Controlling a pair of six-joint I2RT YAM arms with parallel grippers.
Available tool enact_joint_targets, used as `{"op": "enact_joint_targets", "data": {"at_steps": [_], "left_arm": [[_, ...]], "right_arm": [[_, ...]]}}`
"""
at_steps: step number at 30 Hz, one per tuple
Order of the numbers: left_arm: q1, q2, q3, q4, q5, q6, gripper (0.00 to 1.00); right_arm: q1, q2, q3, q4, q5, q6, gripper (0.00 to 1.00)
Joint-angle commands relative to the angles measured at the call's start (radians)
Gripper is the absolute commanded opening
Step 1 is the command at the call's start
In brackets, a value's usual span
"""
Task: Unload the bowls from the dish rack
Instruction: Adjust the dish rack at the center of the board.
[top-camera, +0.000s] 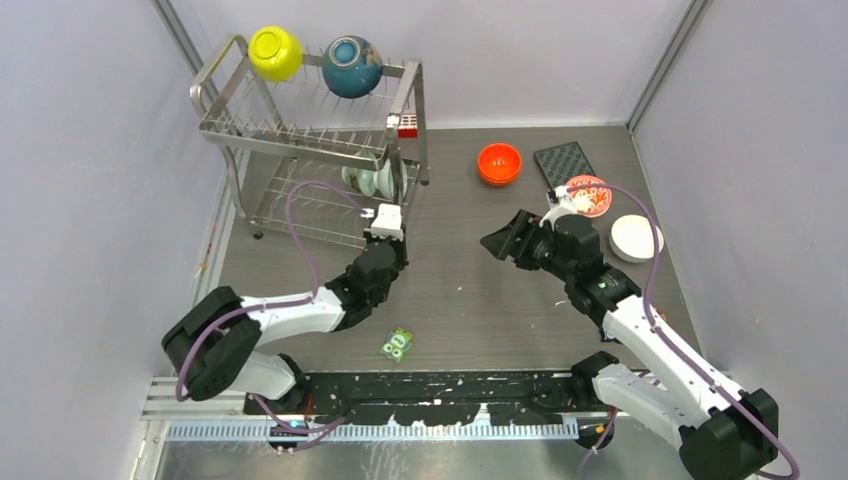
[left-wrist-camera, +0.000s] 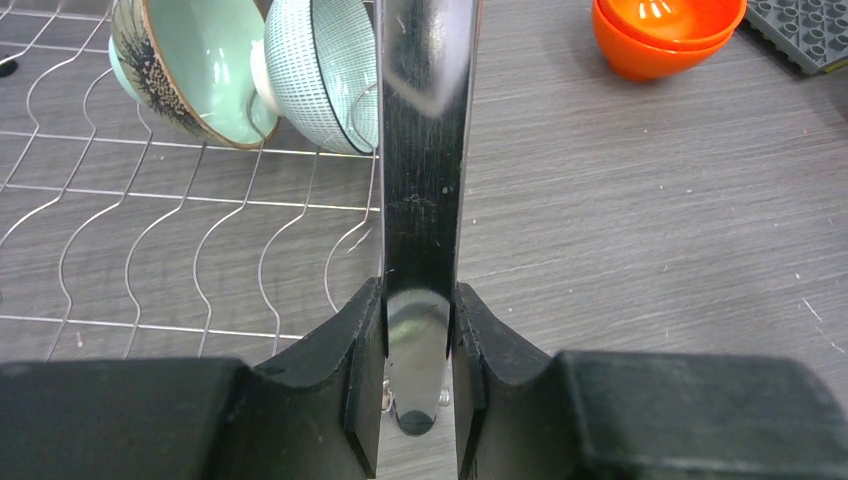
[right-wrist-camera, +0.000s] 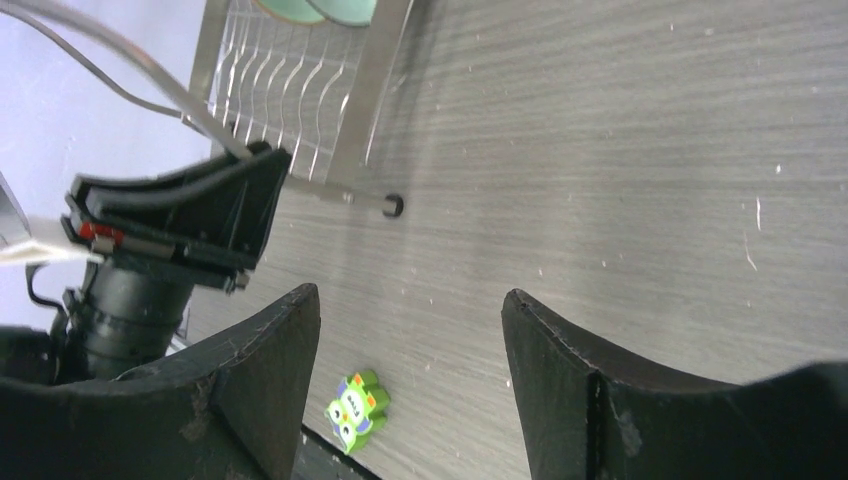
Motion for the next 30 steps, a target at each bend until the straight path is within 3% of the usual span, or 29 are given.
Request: {"op": "enact_joint_targets", "data": {"at_steps": [1,10,15,24,30], "left_arm": [[-0.001,-0.128,-0.065,-0.014,0.009,-0.094,0.00],[-0.026,-0.359,-0.156,-0.222,0.118,-0.175,0.00],[-0.027,-0.467,-0.207,-0.309,0.119,-0.209,0.00],[-0.027,-0.603,-0.222,-0.486,0.126,-0.242,0.00],[-0.027,-0.654,-0.241,-0.536,0.115,-0.248,0.00]], "right_arm": [[0.020,0.049,0.056,0.193,0.063,0.003,0.71],[0.124,0.286,0.059,0.627,0.277,-0.222,0.69],[0.133,0.449,0.101,0.895,0.274,-0.378,0.70],[0.133,0.694,0.320,0.993,0.103,-0.435,0.72],[0.142,0.790,0.437,0.961,0.041,-0.422,0.71]]}}
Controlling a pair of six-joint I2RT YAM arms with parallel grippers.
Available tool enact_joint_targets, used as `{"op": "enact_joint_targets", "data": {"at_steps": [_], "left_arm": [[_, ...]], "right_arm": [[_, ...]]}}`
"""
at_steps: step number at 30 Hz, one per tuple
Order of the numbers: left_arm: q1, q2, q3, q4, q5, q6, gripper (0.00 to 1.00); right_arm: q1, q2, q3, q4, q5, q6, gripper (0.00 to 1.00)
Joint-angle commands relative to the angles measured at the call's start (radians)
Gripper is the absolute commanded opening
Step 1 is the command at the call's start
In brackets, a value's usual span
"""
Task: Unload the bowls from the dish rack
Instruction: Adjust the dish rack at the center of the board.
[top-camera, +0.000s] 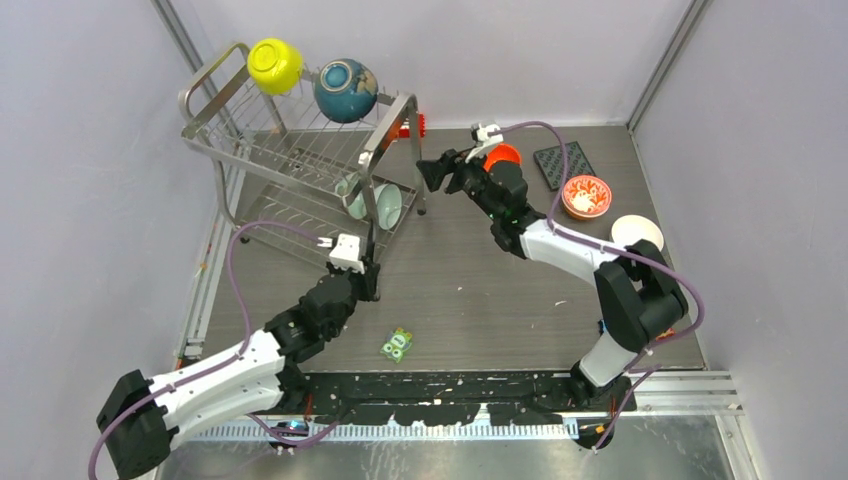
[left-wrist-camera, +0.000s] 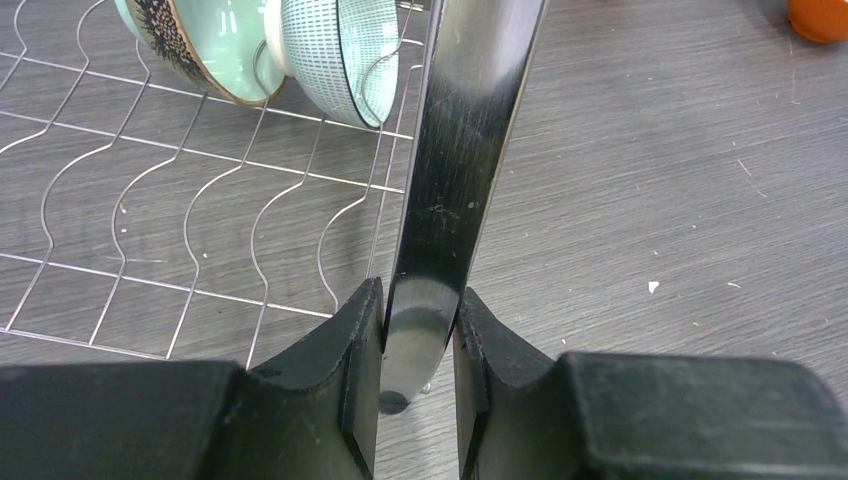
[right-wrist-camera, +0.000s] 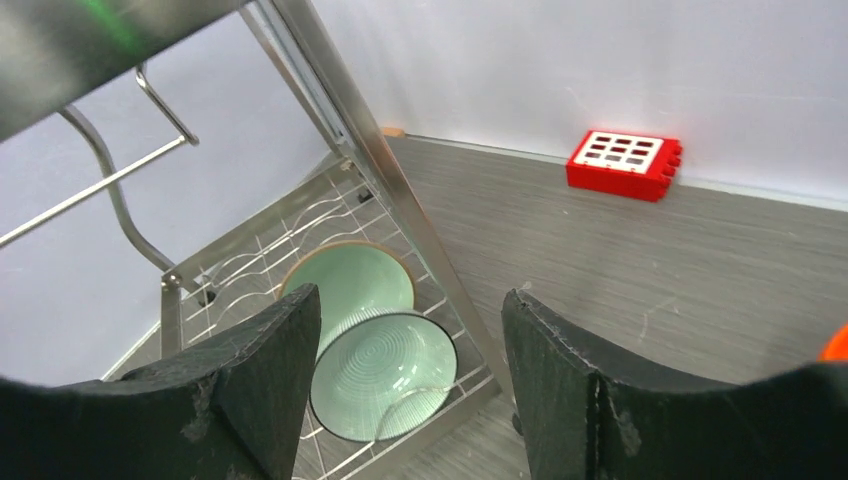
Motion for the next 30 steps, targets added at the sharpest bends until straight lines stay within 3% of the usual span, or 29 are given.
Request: {"op": "enact_joint_targets", "data": {"at_steps": [1,14,30], "left_arm": [[-0.008,-0.038,-0.019,-0.050,-0.009,-0.120,0.00],[-0.007,-0.085,-0.036,-0.106,-0.041,-0.162,0.00],[-0.007,-0.102,-0.040,-0.142,-0.100,-0.205,0.00]], "right_arm": [[0.013,0.046,0.099,0.056,-0.067,-0.022,0.70],[0.030,0.186,0.263,-0.037,-0.019,-0.066,0.63],[0.054,0.228,0.274,-0.043,0.020,-0.093,0.19]]}}
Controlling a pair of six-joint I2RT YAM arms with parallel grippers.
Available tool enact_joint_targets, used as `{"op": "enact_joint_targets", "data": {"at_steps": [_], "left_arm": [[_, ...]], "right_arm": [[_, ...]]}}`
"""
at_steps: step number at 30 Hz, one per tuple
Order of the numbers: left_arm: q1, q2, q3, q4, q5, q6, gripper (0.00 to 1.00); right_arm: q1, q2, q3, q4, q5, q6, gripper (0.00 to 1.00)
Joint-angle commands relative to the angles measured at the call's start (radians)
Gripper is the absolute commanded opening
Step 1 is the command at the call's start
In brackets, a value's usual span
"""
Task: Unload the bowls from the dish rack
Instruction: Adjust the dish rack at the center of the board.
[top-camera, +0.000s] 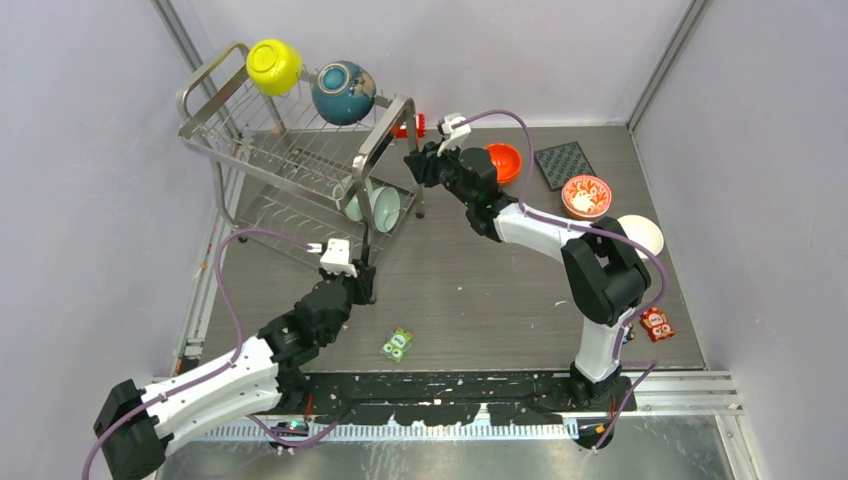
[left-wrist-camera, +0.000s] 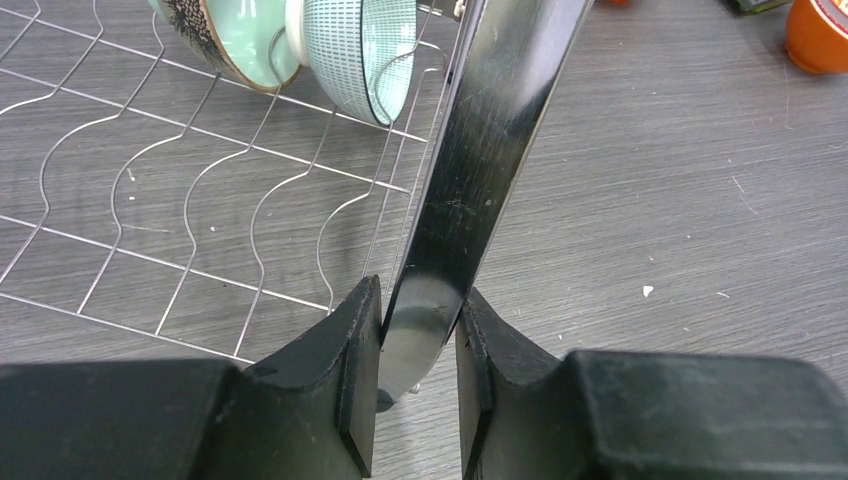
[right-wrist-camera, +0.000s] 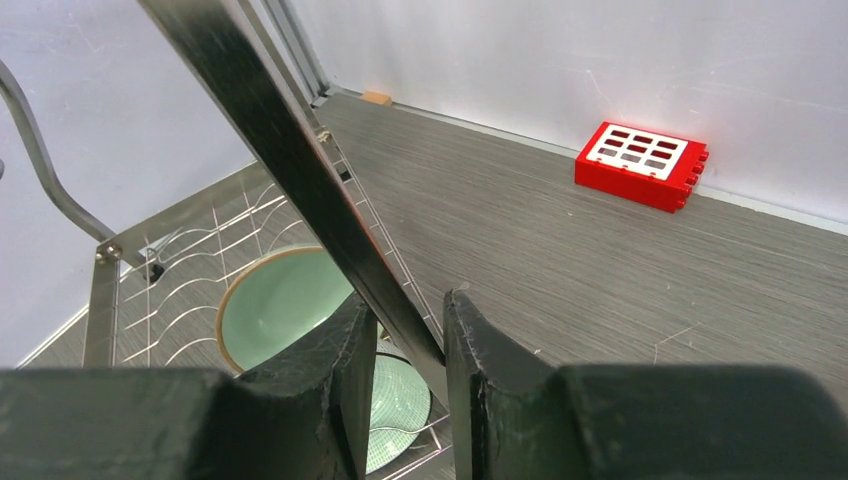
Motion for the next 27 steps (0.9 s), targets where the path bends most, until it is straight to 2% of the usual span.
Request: {"op": "enact_joint_targets", "data": {"at_steps": [1,4,9,18,27], "left_arm": [[0.000,-0.013,-0.010,-0.080,-0.059,-0.132,0.00],[0.000,-0.014,-0.006,-0.080,-0.078,-0.137,0.00],[0.000,-0.012,-0.008,-0.080,-0.109,-0.147,0.00],[0.000,-0.025,0.009,-0.160,-0.159,-0.180,0.00],[0.000,-0.119,0.015,-0.300,-0.246,-0.241,0.00]], "right_arm": [[0.016,-0.011,0.019,0.043,0.039,0.004,0.16],[0.018,-0.031,-0.013,0.054,0.057,0.005,0.08],[0.031,-0.080,-0.092,0.074,0.160,0.004,0.01],[0.043,-0.198,-0.239,0.067,0.187,-0.001,0.01],[0.087,-0.334,-0.379,0.041,0.223,0.006,0.01]]}}
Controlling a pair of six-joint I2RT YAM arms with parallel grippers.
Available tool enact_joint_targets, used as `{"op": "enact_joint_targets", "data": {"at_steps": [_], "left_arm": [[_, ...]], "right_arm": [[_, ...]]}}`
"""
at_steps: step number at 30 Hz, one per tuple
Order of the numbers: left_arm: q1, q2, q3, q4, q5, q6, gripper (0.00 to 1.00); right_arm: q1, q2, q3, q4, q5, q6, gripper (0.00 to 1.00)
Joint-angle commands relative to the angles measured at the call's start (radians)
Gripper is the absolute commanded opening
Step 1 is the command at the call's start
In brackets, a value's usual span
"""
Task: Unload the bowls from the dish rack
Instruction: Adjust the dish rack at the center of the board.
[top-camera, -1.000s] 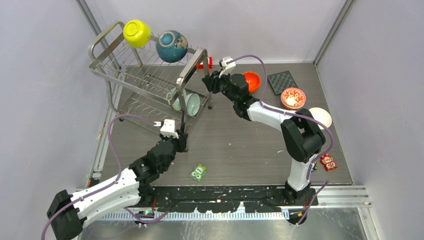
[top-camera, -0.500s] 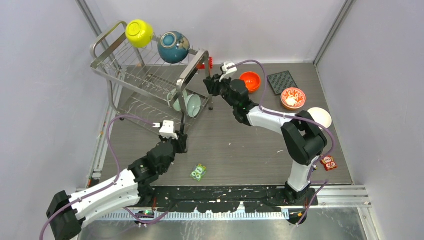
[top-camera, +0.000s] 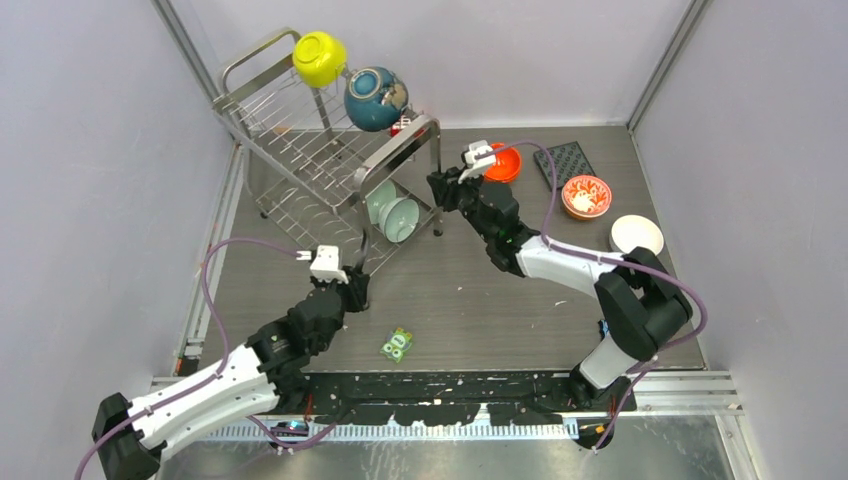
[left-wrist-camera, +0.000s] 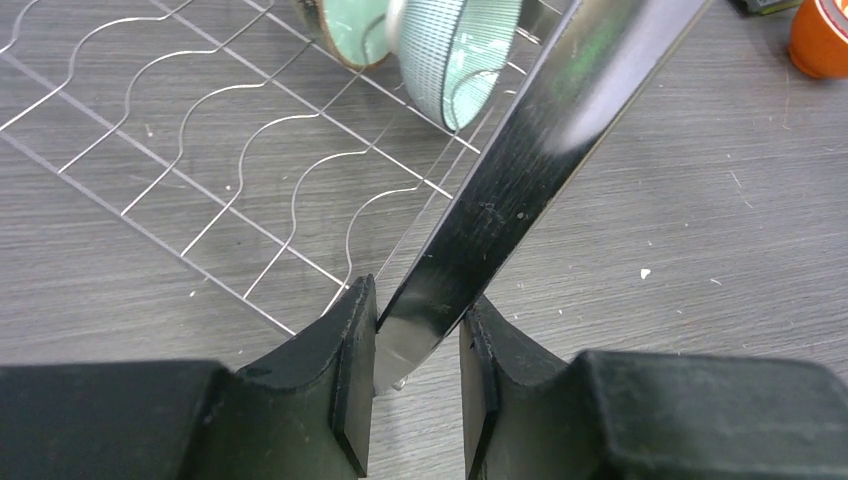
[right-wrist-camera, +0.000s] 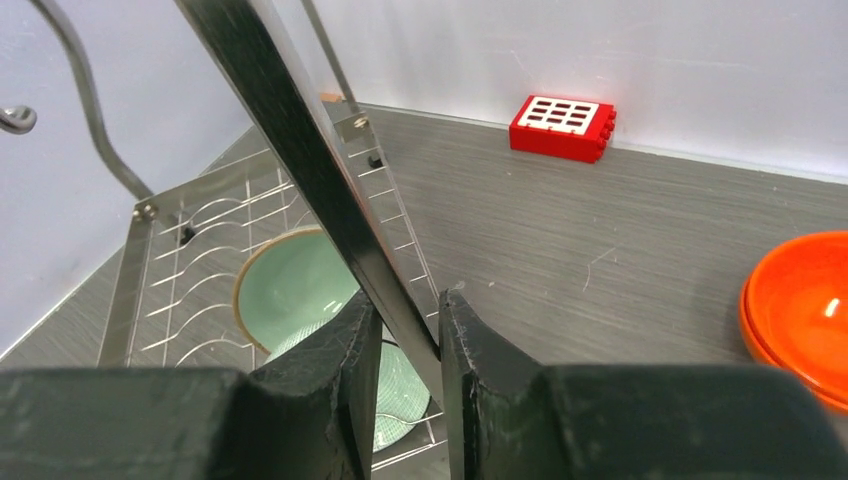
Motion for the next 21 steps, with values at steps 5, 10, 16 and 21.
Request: {"op": "enact_joint_targets", "data": {"at_steps": [5,10,16,21], "left_arm": [[0.028,-0.072,0.011,-0.192,-0.234,-0.176,0.00],[0.029,-0.081,0.016,-0.223,-0.260,-0.194,0.00],[0.029,-0.092,0.026,-0.276,-0.299,-0.231,0.00],[0.029,-0.098,0.023,-0.284,-0.336,-0.250,0.00]], "right_arm": [[0.086,-0.187,-0.121,-0.099,0.072,0.021,0.01],[0.140,-0.262,-0.153,-0.158,0.086,0.013,0.01],[0.220,-0.329,-0.191,-0.210,0.124,0.007,0.01],[0.273,-0.373,-0.218,-0.241,0.165,0.019,0.01]]}}
